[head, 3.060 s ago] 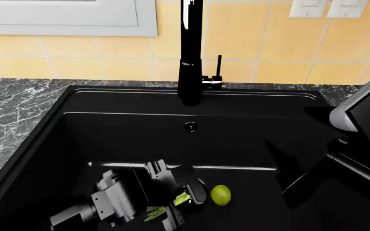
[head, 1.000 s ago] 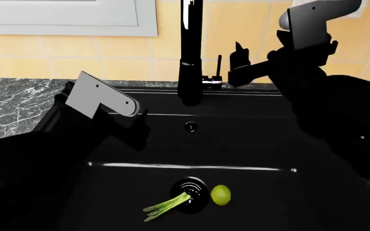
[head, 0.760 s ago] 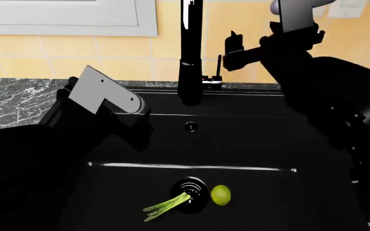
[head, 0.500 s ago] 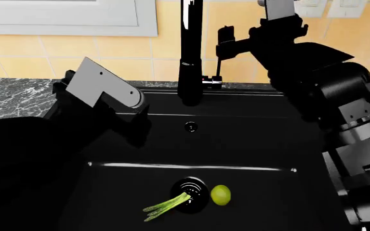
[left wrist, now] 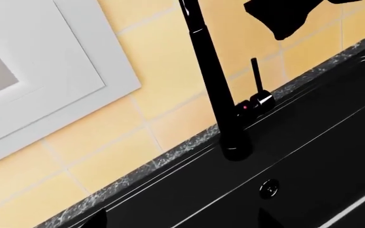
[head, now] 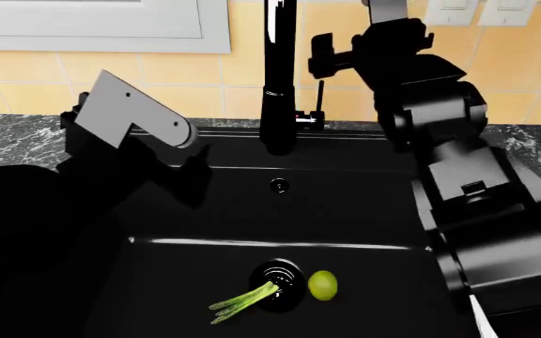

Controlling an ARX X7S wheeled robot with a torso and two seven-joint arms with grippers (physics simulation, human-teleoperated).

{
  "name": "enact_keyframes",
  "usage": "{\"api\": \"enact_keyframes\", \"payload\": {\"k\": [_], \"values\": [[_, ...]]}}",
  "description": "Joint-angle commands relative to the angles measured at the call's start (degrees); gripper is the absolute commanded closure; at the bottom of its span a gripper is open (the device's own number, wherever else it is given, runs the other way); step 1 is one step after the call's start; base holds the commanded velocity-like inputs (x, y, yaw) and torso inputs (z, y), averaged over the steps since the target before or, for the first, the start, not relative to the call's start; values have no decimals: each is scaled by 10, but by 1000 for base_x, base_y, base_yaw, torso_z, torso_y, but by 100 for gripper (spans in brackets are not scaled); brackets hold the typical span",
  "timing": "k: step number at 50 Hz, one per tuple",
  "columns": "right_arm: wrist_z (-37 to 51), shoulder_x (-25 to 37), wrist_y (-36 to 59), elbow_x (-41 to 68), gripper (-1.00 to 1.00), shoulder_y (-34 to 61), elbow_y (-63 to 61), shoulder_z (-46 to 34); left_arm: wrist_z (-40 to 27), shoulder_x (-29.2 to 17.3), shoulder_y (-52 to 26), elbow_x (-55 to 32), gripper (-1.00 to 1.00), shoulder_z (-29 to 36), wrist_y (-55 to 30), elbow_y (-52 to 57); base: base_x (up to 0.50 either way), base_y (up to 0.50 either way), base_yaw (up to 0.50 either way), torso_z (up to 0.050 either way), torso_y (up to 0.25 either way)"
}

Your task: Pick up the fruits and vegetables and place them in the sink. Turn on the sink faucet to wash them. Then turn the sink off and put them in the tray.

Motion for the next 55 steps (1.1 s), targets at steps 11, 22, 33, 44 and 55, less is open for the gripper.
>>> {"api": "enact_keyframes", "payload": {"k": [11,22,33,44,55], "values": [[-68,-30,-44,-91,-100,-8,42,138,22,-9,7,14,-100,7,16,7,0,0,0,0,0],[-70,-29,-45,-122,-100,-11,42,173,29,-10,7,19,-100,15,15,10,0,0,0,0,-84],[-73,-30,-48,-125,-100,-11,42,177,29,-16,5,7,-100,6,17,17,0,0,0,0,-93],[-70,-29,-50,-121,-100,-14,42,172,29,-20,3,0,-100,4,17,21,0,0,0,0,-143],[-68,-30,2,-110,-100,-16,42,152,26,-25,6,-5,-100,-2,23,25,0,0,0,0,-59]]}}
